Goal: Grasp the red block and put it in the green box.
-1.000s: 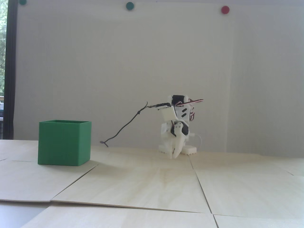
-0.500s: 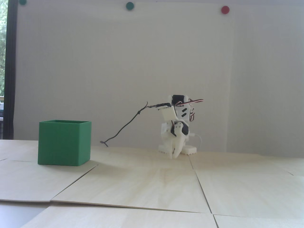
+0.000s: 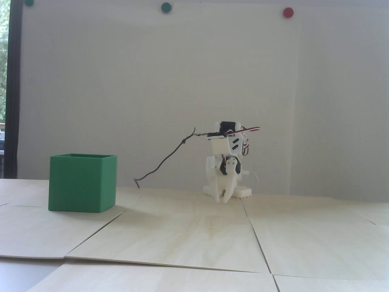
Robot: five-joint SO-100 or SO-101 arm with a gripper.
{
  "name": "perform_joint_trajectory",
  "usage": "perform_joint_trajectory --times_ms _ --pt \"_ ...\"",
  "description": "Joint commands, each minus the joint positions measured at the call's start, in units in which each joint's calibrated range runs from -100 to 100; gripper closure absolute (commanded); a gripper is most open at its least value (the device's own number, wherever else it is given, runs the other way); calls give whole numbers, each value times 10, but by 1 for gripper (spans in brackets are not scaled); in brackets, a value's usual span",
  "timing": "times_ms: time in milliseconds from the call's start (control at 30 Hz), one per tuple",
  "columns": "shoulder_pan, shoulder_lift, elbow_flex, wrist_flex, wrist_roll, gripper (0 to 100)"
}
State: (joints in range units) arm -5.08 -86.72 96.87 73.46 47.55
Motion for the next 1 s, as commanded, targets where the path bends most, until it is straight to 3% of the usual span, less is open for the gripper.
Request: perform_joint_trajectory --times_ms 0,967 --pt "-3 -2 2 12 8 98" --pt "1 -2 2 12 8 98"
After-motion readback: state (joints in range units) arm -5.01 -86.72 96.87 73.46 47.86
